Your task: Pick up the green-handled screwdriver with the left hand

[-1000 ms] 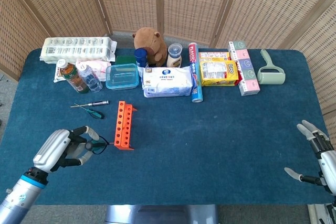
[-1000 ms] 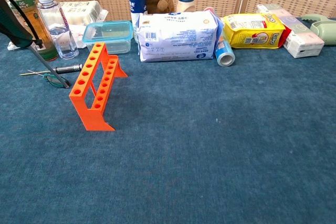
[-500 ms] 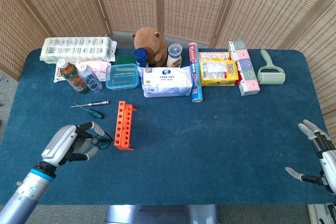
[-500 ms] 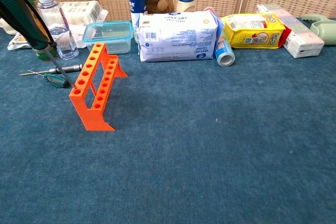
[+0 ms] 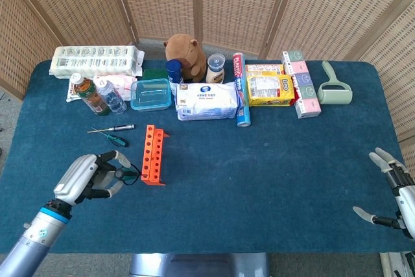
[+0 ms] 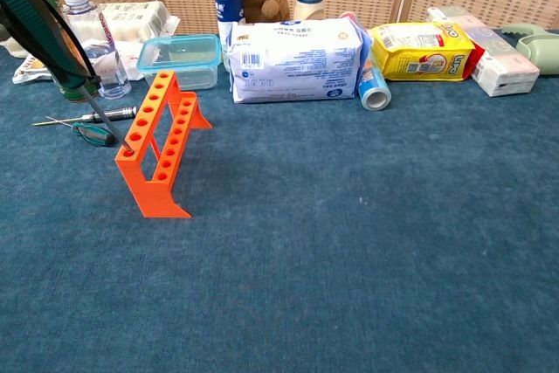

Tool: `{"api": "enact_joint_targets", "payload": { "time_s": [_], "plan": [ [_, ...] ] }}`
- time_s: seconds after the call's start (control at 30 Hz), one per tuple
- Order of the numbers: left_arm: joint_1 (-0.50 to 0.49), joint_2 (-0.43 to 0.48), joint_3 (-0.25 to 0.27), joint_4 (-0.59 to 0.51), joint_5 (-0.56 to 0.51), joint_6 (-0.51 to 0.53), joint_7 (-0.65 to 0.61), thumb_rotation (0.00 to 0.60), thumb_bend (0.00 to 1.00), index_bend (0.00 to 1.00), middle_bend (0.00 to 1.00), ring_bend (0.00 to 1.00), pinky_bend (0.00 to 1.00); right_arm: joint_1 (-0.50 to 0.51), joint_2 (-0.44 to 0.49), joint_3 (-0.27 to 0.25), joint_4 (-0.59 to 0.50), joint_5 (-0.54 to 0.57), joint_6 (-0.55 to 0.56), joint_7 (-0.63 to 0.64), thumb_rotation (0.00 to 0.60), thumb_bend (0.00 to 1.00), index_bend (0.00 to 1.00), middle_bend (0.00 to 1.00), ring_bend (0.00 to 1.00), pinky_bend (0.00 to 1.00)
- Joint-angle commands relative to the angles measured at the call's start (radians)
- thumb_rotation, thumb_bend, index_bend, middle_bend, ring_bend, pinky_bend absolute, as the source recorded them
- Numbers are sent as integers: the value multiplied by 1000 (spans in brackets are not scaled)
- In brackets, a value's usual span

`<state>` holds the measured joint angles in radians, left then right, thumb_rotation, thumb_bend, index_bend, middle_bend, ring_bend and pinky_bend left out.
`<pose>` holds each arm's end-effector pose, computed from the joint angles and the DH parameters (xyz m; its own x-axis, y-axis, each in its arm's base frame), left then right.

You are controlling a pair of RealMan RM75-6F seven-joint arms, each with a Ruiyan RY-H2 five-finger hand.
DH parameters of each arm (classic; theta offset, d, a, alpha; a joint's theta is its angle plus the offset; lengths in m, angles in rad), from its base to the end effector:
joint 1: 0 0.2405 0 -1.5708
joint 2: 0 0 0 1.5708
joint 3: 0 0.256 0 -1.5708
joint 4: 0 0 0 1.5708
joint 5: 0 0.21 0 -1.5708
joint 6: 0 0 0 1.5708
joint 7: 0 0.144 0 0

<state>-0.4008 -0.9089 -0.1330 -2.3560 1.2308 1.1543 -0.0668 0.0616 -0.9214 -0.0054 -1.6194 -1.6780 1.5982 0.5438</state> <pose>-0.1258 0.2188 0.1407 -0.1471 0.3752 0.9152 0.9700 -0.1265 0.2077 -0.2988 -0.1607 0.2160 0.0592 -0.0329 0.9977 -0.9851 -0.1636 0.0530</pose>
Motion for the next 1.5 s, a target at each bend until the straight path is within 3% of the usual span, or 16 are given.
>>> {"api": "enact_joint_targets", "payload": {
  "time_s": [0.03,0.8,1.2,1.5],
  "plan": [
    [-1,-2,-2,0,-3,1,-1,600,518,514,876,918,962,0,0,0,0,-1,-1,0,600,0,0,29,0,0],
    [-28,-25,-12,0,-75,-8,31,600,518,513,875,918,961,-1,2,1,1,0,3,7,600,0,0,29,0,0],
    [-74,-63,-32,0,-211,-14,90,600,517,513,875,918,962,-1,4,1,2,2,2,14,600,0,0,30,0,0],
    [-76,-64,-33,0,-249,-5,93,600,516,513,875,919,962,-2,5,1,2,1,3,16,600,0,0,33,0,0]
  ]
}}
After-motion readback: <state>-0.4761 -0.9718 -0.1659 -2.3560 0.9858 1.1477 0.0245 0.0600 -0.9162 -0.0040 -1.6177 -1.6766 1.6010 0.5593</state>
